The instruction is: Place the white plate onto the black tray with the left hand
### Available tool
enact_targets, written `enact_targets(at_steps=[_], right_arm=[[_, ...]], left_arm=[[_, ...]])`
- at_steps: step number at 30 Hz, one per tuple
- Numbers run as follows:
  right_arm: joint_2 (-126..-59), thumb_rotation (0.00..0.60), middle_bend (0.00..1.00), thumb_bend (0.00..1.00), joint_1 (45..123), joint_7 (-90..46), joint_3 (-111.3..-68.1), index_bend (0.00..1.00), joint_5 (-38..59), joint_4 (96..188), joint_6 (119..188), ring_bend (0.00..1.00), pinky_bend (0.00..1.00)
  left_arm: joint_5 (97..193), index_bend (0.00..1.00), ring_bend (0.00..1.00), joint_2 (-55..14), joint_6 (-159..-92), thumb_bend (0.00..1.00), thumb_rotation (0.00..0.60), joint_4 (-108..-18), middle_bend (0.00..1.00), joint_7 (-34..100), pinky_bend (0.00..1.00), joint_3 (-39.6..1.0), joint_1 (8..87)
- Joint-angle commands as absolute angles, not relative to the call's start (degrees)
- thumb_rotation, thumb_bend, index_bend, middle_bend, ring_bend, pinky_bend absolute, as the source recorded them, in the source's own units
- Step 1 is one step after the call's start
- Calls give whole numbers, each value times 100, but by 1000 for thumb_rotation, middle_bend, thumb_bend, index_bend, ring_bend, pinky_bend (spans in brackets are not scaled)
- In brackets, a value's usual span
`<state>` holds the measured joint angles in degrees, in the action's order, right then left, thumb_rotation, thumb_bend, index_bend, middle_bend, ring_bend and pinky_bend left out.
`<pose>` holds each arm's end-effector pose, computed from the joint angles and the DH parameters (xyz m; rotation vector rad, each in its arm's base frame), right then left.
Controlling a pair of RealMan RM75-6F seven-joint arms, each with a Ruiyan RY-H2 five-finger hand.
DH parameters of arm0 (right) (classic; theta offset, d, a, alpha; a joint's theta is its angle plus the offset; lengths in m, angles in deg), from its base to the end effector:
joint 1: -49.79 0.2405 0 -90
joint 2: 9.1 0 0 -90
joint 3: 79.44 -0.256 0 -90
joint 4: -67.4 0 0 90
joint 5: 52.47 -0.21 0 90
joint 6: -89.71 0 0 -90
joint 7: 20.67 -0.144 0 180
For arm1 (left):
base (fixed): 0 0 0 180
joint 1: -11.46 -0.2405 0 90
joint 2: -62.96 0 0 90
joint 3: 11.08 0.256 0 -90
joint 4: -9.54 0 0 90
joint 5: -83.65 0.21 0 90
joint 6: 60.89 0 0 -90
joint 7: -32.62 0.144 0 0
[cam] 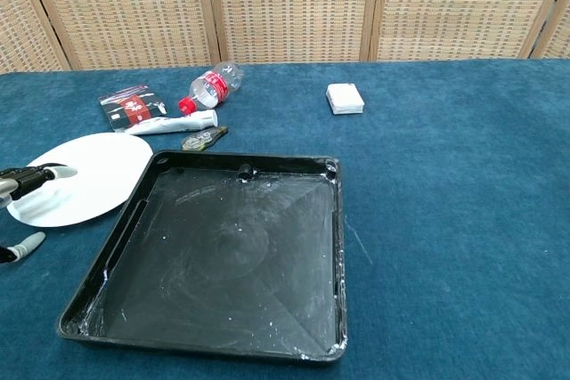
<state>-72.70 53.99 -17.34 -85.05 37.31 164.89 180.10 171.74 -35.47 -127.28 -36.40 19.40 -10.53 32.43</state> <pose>-0.2781 -0.1844 0.1703 1.3488 -0.7951 1.0400 -0.3387 0.2691 -0.0133 -1.7157 -0.9921 -0.8252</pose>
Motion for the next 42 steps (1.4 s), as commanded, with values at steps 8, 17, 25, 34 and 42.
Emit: enact_targets(at_steps=[8,17,25,34,42], right_arm=[[-7257,600,0,0,5410,-1758,-8504,0,3708,16491,17971,0,0],[-7264,600,0,0,5414,-1759,-8520,0,3685,16483,17972,0,0],[-7261,600,0,0,5419,-1768,-8524,0,3681,16478,17967,0,0],[-7253,600,0,0,5417,-1769,-8527,0,3678,16491,17974,0,0],[-7250,600,0,0,5418,-1769,-8510,0,3710,16501,17971,0,0]], left_arm=[[17106,0,0,-3598,-12704,471,600,-3555,0,1937,0,-1119,3319],[16991,296,0,-3780,-12691,471,600,-3381,0,1952,0,-1268,3420],[17027,572,0,-3921,-13088,490,600,-3157,0,1984,0,-1354,3409],[17004,739,0,-3992,-13641,518,600,-3054,0,1637,0,-1574,3404],[17228,749,0,-3635,-14946,525,600,-3594,0,1466,0,-1921,3418]])
